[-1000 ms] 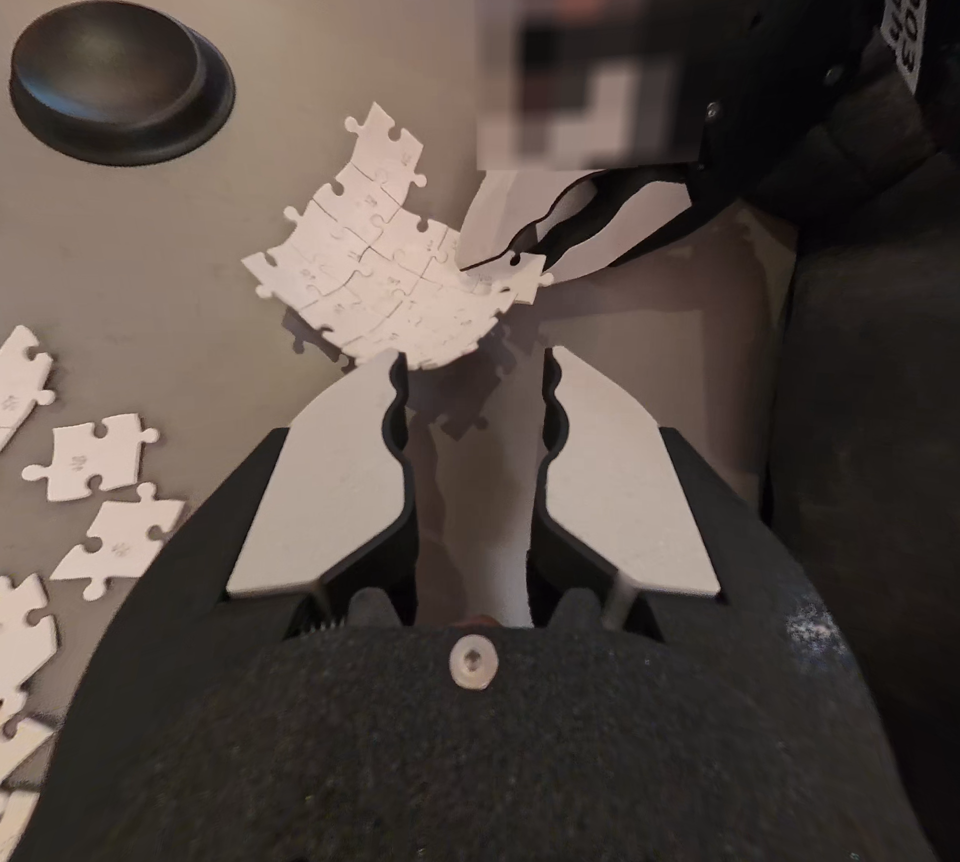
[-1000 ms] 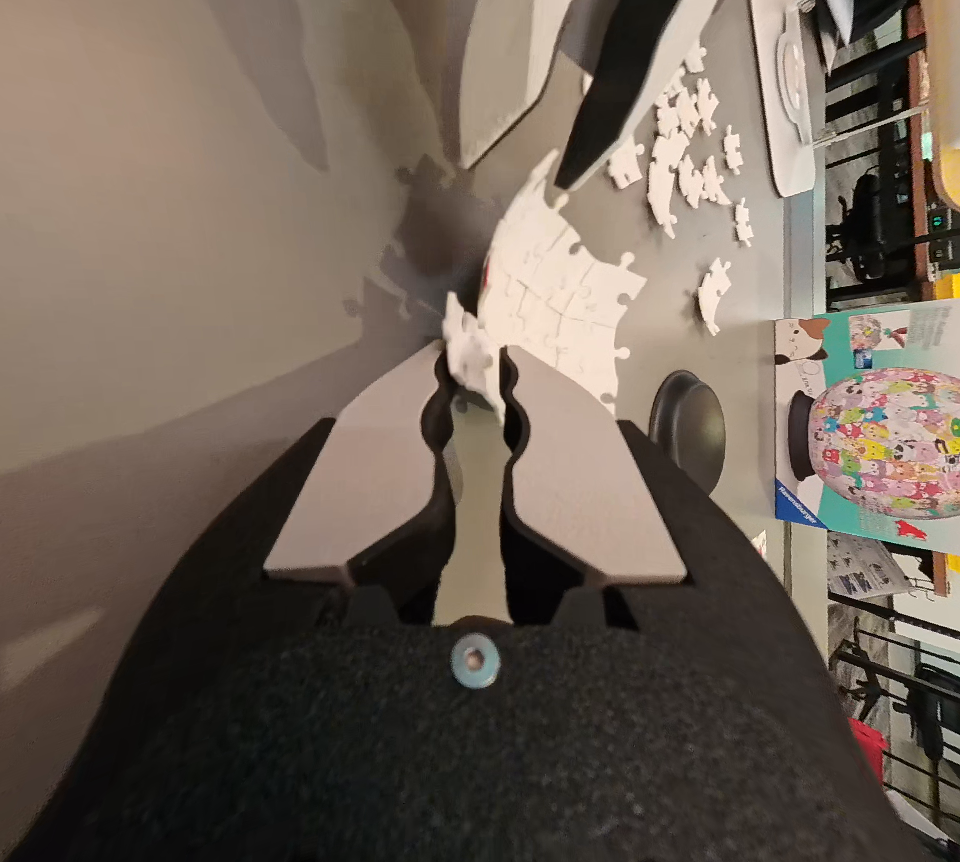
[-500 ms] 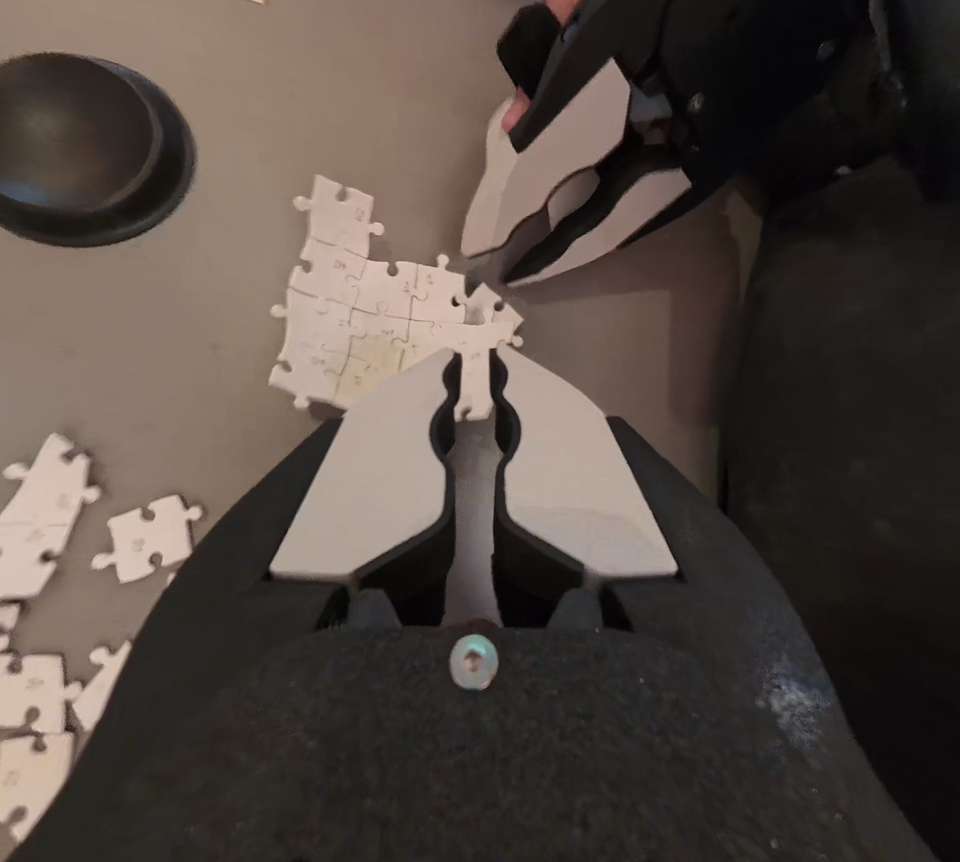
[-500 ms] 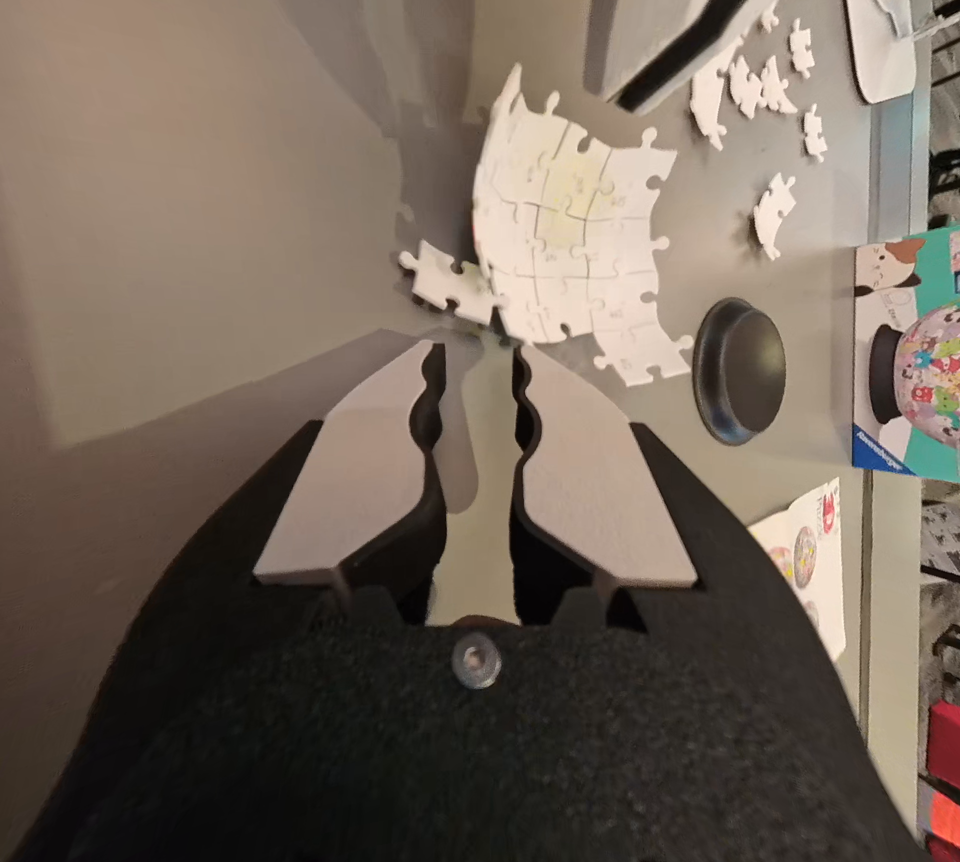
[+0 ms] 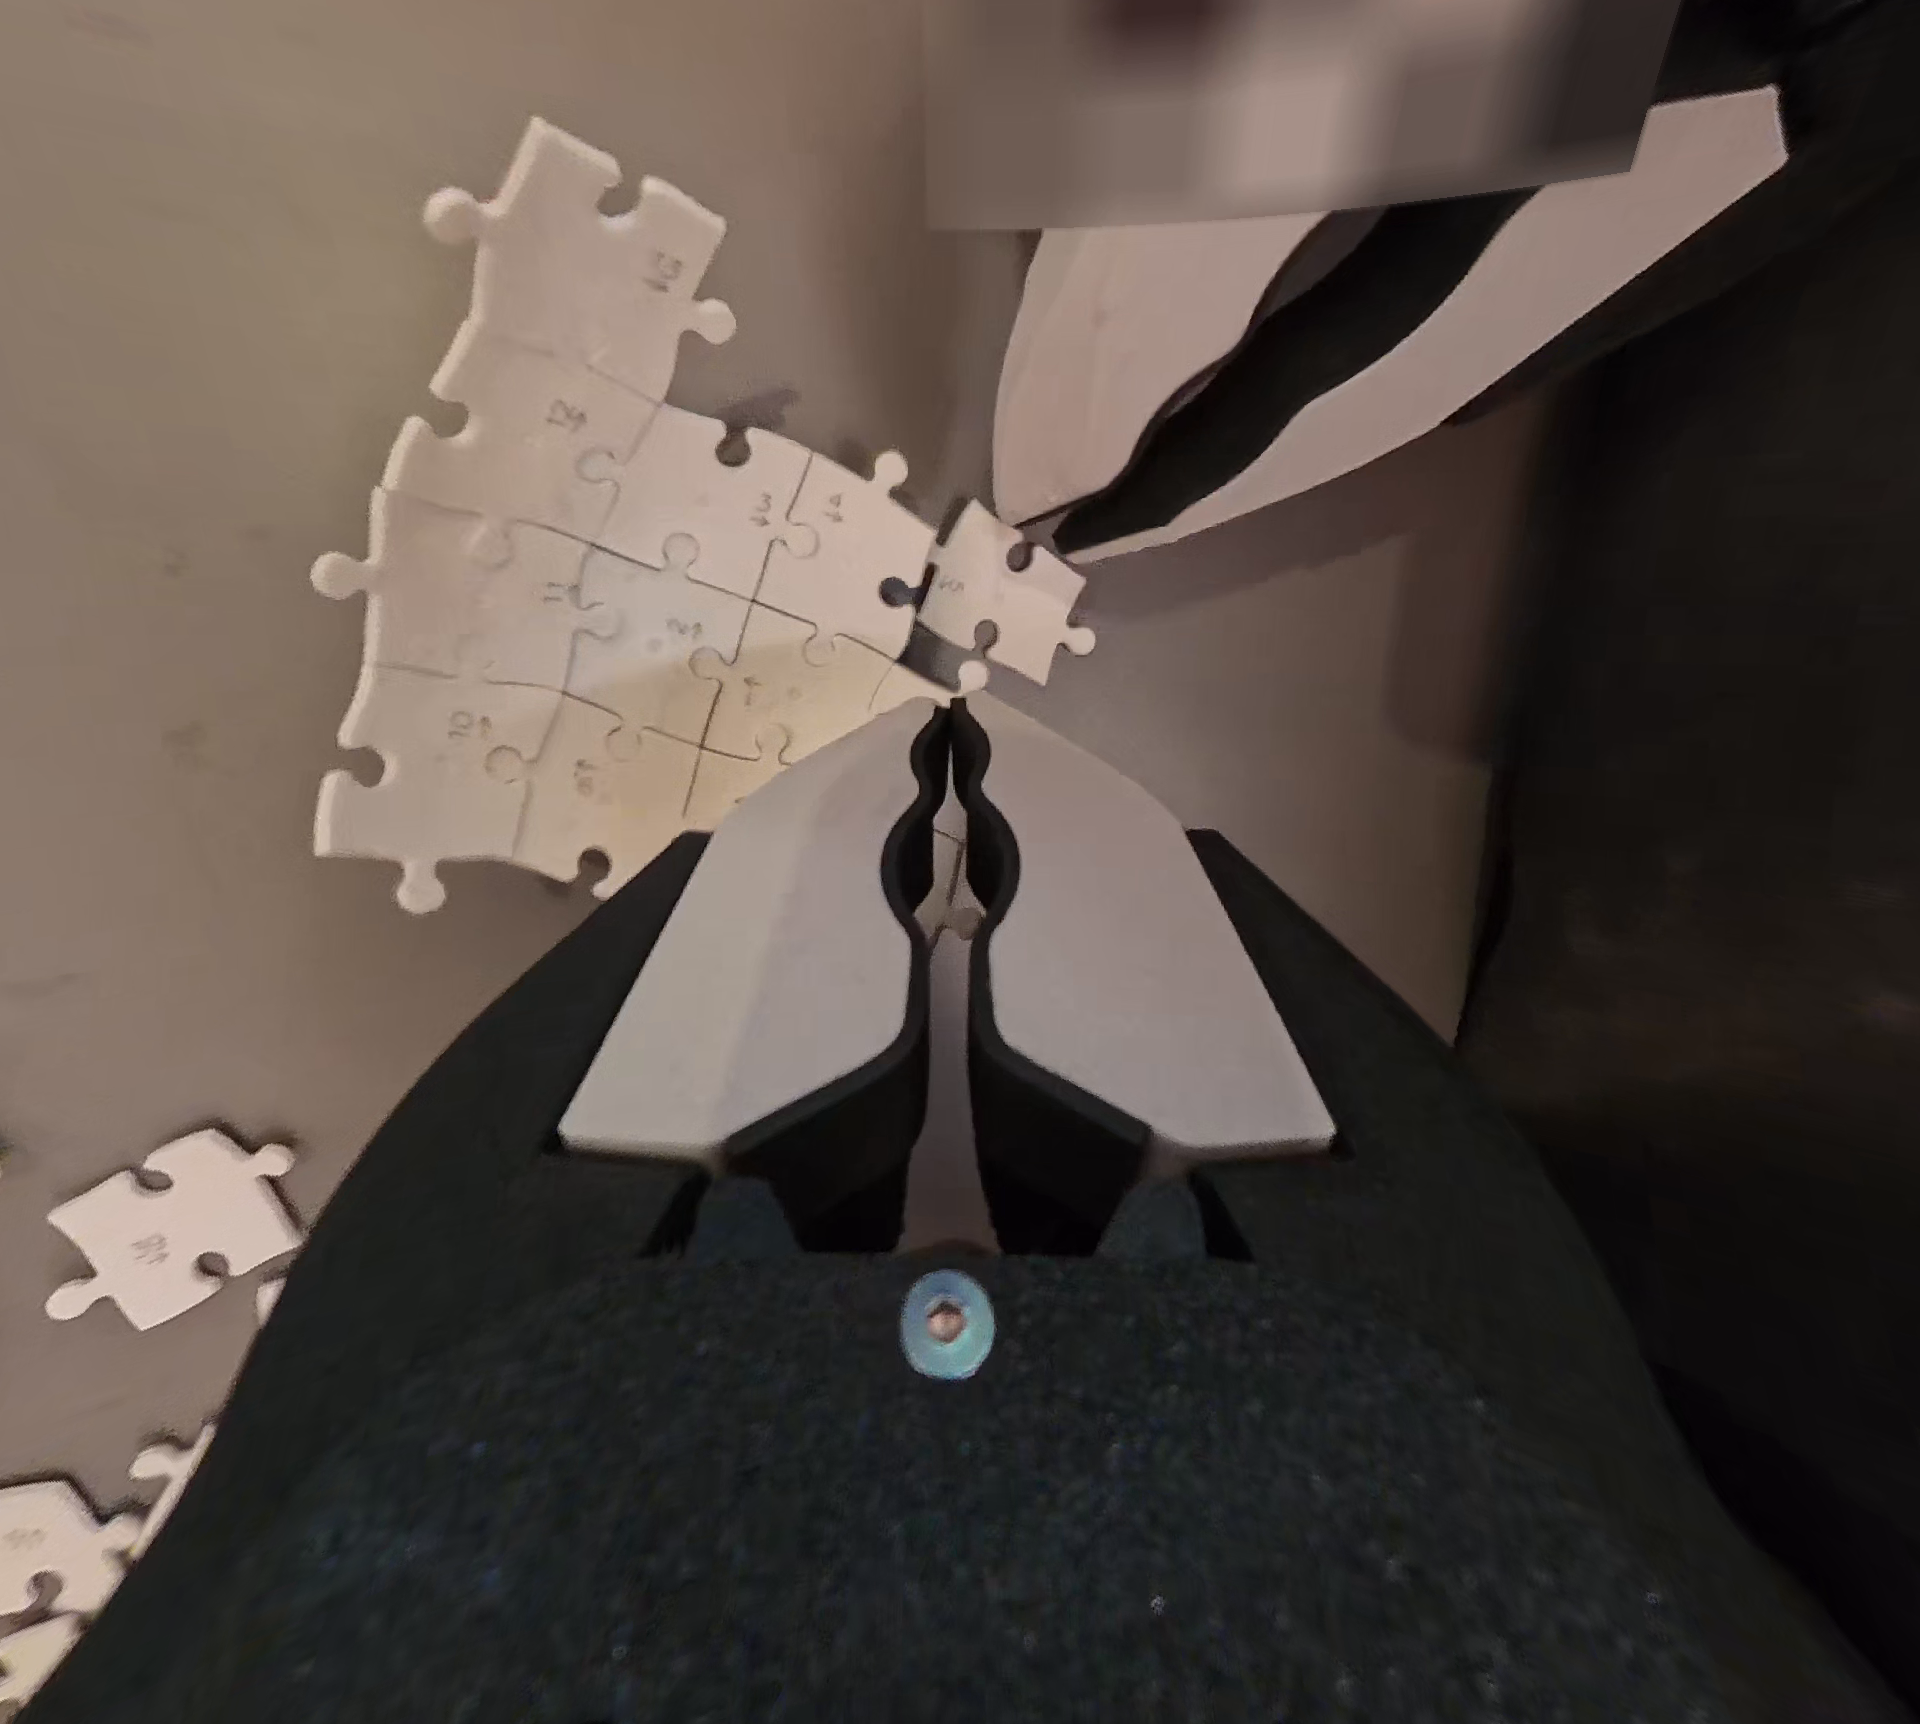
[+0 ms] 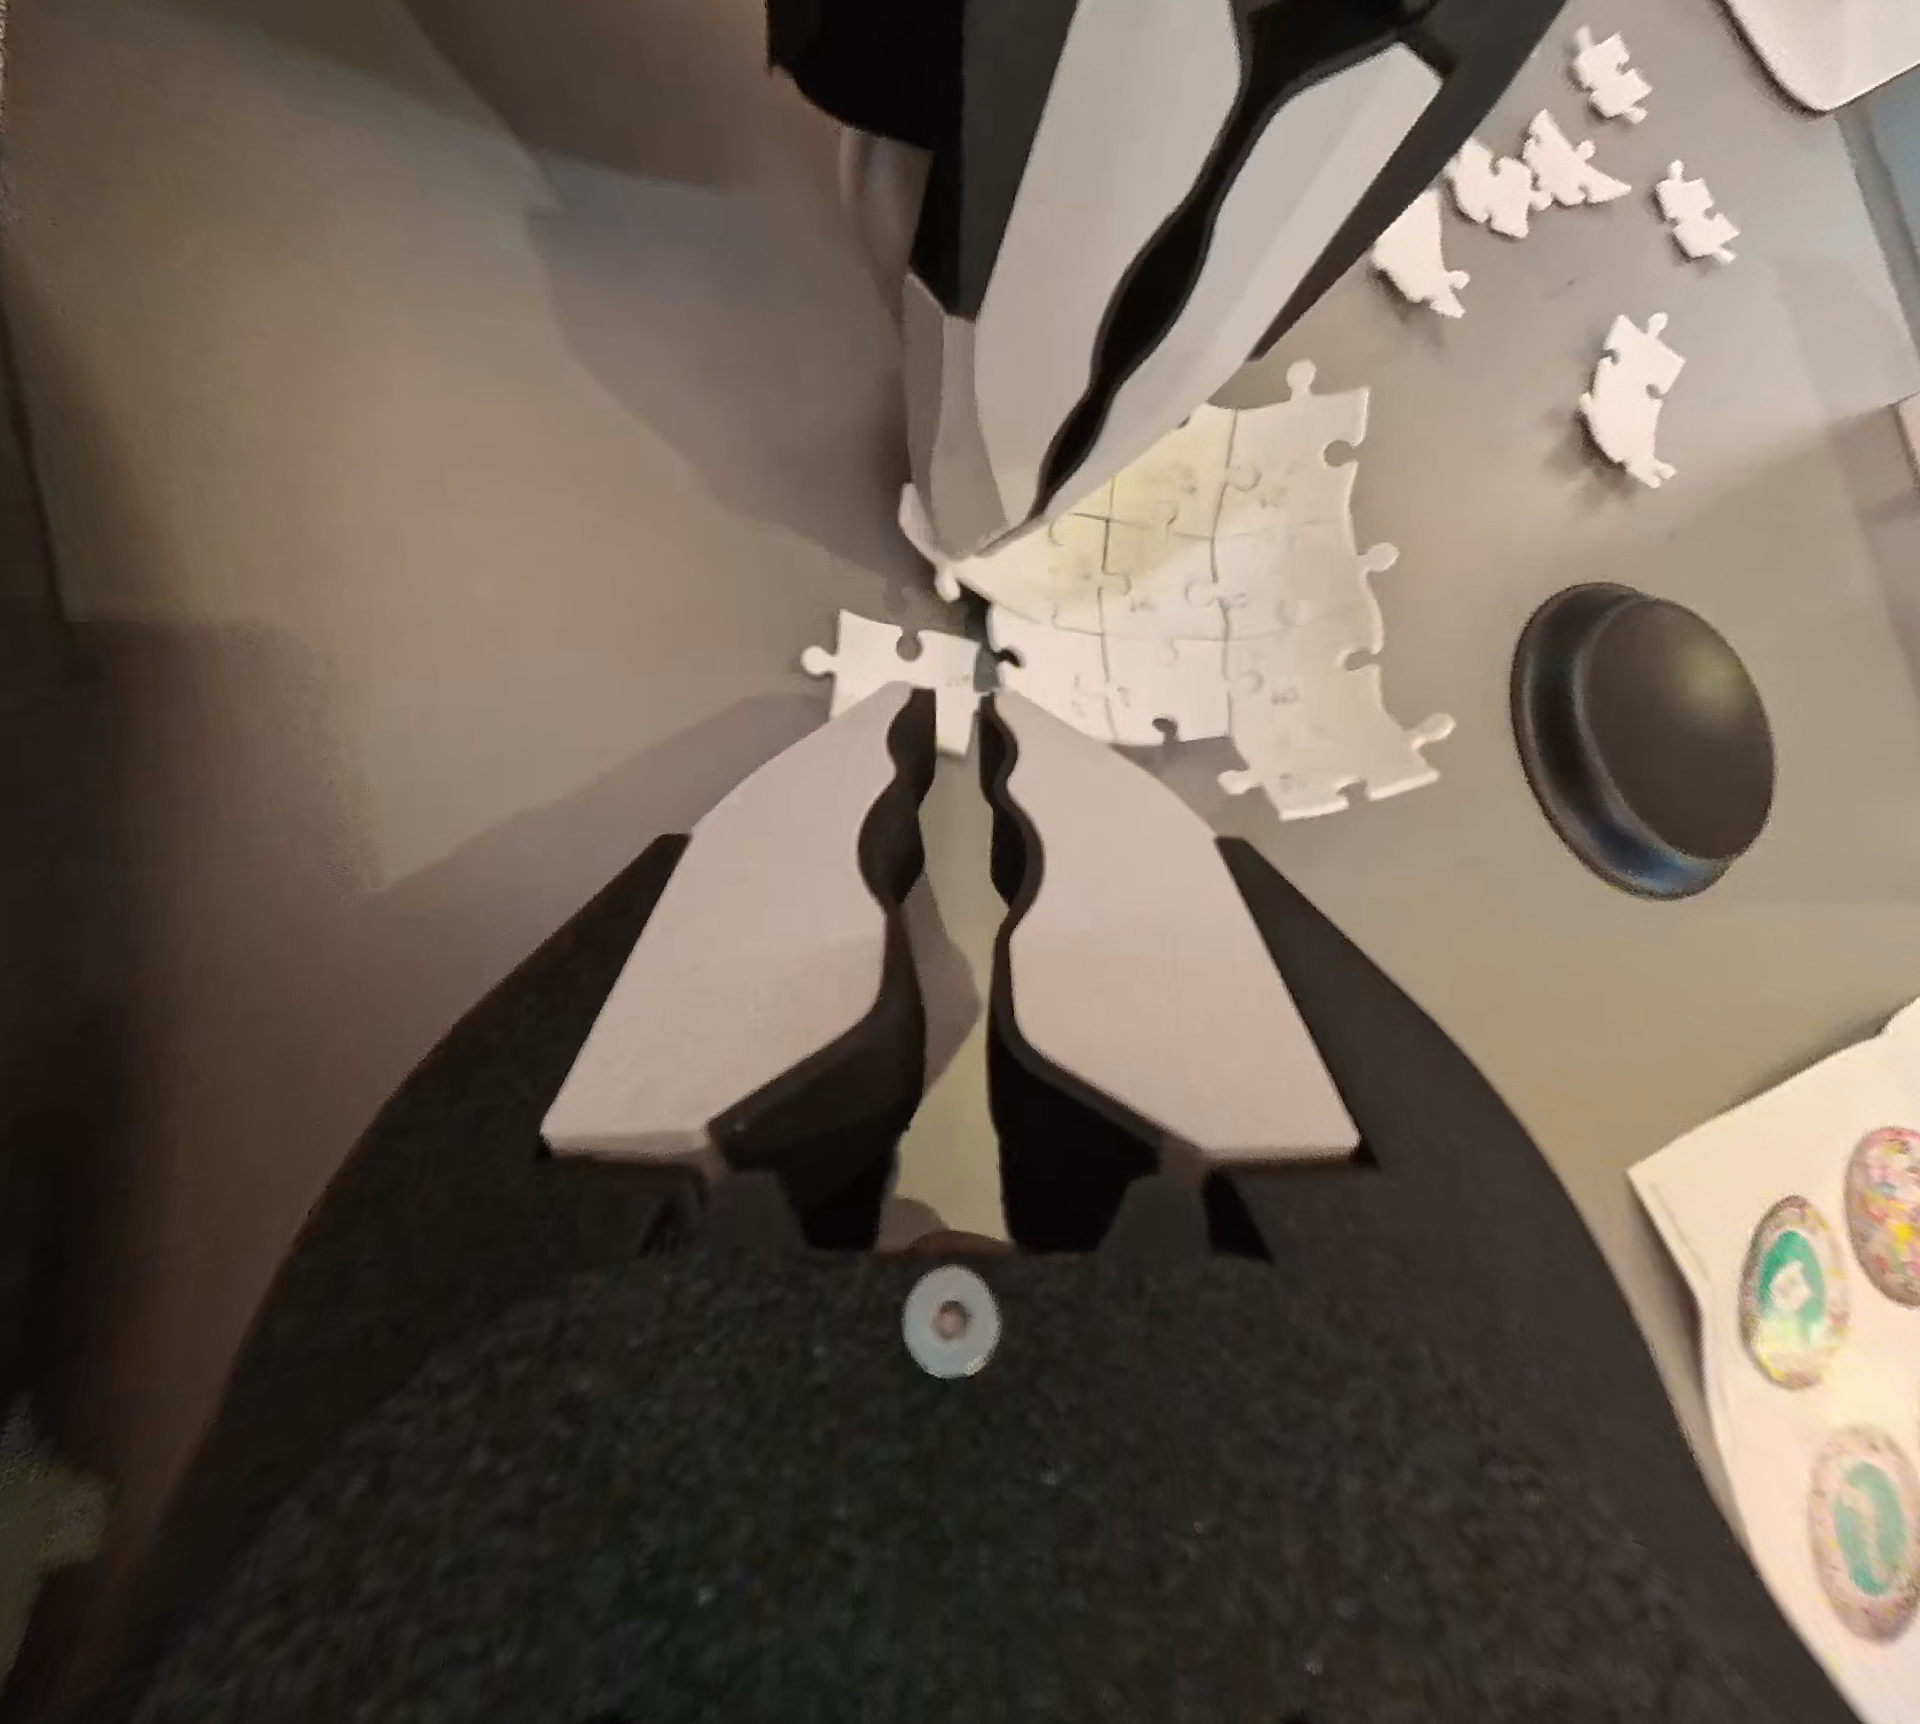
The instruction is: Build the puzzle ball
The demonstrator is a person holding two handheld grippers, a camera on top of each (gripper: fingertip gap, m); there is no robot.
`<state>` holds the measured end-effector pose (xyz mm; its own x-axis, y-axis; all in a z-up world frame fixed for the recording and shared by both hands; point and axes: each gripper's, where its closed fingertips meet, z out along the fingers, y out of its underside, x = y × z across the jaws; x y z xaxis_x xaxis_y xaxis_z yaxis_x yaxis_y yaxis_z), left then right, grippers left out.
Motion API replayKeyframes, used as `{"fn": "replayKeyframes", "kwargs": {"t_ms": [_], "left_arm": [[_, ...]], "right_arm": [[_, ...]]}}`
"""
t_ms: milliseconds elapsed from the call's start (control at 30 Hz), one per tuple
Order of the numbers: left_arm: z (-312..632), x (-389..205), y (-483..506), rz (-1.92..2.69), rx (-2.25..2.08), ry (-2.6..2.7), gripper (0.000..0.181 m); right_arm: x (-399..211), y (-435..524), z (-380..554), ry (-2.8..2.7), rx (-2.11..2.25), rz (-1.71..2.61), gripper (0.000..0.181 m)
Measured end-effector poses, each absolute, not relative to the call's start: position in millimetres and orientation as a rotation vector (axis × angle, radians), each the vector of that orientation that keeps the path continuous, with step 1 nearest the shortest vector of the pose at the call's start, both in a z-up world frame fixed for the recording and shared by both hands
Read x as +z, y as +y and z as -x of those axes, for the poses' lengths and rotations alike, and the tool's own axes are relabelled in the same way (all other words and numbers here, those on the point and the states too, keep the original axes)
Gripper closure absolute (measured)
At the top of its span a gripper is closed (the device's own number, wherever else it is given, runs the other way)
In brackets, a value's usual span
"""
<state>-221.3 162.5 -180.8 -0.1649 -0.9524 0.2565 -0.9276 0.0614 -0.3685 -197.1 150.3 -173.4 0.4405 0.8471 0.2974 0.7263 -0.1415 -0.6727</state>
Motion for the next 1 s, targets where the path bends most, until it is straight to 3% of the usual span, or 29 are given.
{"fn": "replayKeyframes", "kwargs": {"t_ms": [200, 400, 767, 1000], "left_arm": [[221, -190, 159, 2.011, -0.699, 2.224, 0.181], [219, -191, 159, 2.020, -0.722, 2.158, 0.181], [218, -192, 161, 2.009, -0.704, 2.085, 0.181], [218, -193, 161, 2.001, -0.694, 2.074, 0.181]], "right_arm": [[-180, 144, 202, -1.353, 0.193, 1.912, 0.177], [-189, 146, 204, -1.375, 0.104, 1.917, 0.153], [-182, 130, 207, -1.037, 0.361, 2.127, 0.137], [-194, 140, 204, -0.839, 0.253, 2.238, 0.134]]}}
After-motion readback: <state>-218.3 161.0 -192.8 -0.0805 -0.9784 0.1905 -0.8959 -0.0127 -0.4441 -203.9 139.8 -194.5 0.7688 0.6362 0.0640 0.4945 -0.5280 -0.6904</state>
